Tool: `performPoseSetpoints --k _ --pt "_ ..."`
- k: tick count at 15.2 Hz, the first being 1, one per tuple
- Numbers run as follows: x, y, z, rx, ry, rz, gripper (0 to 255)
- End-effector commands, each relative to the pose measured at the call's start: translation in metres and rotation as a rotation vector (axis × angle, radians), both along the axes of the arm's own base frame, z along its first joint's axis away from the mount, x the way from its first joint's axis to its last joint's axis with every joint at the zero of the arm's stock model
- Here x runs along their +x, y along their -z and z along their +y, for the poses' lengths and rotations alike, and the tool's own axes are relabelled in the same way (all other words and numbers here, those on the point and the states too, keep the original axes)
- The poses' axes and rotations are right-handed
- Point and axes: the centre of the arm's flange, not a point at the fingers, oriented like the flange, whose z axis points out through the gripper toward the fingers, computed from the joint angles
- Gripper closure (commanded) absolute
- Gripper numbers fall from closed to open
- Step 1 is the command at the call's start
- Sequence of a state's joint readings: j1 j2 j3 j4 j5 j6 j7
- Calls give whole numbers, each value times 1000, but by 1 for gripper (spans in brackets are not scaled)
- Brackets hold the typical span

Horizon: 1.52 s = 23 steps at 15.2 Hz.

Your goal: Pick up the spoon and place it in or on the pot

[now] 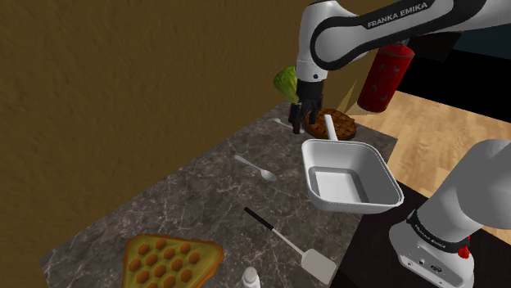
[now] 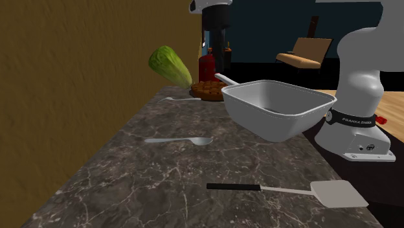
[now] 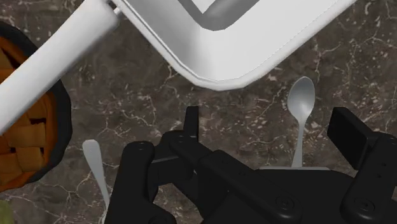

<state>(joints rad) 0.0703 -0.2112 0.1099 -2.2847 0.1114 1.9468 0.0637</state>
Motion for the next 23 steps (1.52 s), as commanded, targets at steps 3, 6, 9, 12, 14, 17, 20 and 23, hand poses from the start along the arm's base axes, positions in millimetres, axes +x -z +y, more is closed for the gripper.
performPoseSetpoints --k 3,6,9,12,14,17,20,23 --pt "32 37 25 21 -20 4 0" --pt "56 62 44 36 -36 7 0" --pt "78 87 63 51 -52 11 0" --pt "101 112 84 66 -67 15 0" --pt "116 128 98 76 -78 17 0" --pt "125 145 109 83 -85 19 0" --pt "123 161 111 83 -85 19 0" --pt "120 176 113 83 -85 19 0"
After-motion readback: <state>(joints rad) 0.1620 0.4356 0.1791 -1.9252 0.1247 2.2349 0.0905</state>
